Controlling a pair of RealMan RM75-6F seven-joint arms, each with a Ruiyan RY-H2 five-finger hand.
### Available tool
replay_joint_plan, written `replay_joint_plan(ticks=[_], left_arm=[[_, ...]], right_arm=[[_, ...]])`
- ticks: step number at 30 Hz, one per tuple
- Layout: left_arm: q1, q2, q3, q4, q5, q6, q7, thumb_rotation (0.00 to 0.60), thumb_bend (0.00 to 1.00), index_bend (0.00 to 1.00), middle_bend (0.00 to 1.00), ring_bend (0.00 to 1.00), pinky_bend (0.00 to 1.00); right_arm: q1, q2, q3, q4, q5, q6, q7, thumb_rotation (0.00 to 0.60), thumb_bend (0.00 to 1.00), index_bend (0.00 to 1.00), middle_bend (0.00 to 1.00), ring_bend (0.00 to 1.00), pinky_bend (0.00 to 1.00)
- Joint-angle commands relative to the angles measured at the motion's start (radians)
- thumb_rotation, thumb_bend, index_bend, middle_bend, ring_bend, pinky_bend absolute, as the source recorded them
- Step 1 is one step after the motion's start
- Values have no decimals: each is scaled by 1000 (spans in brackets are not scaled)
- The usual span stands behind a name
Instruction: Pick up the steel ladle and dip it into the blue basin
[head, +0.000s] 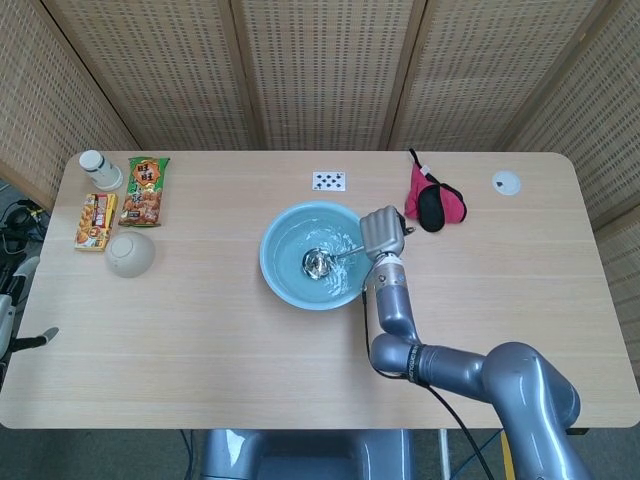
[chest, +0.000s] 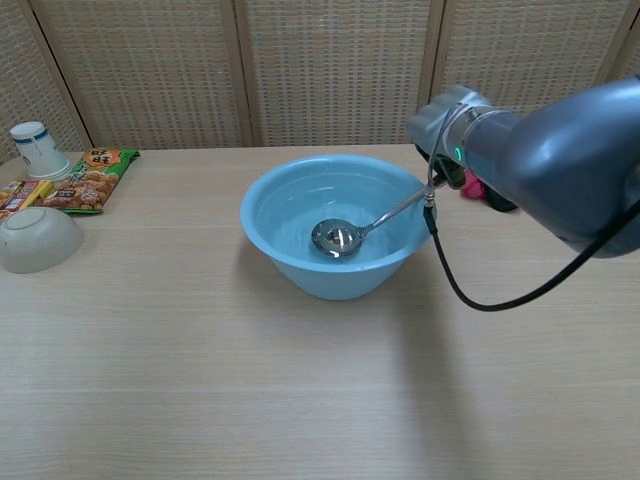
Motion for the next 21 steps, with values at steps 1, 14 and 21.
replay_joint_plan(ticks=[1,14,21], left_arm=[[0,1,0,-1,1,2,-1,600,0,0,0,0,0],[1,3,3,-6,9,6,-2,600,0,0,0,0,0],[0,3,4,-8,10,6,1,600,0,0,0,0,0]], right_arm=[[-7,38,51,-60,84,-6,-28,600,904,860,1000,1000,1000],[-10,184,203,-235,355,-15,-62,600,909,862,1000,1000,1000],[-6,257,244,-318,408,-20,-41,600,910,862,1000,1000,1000]])
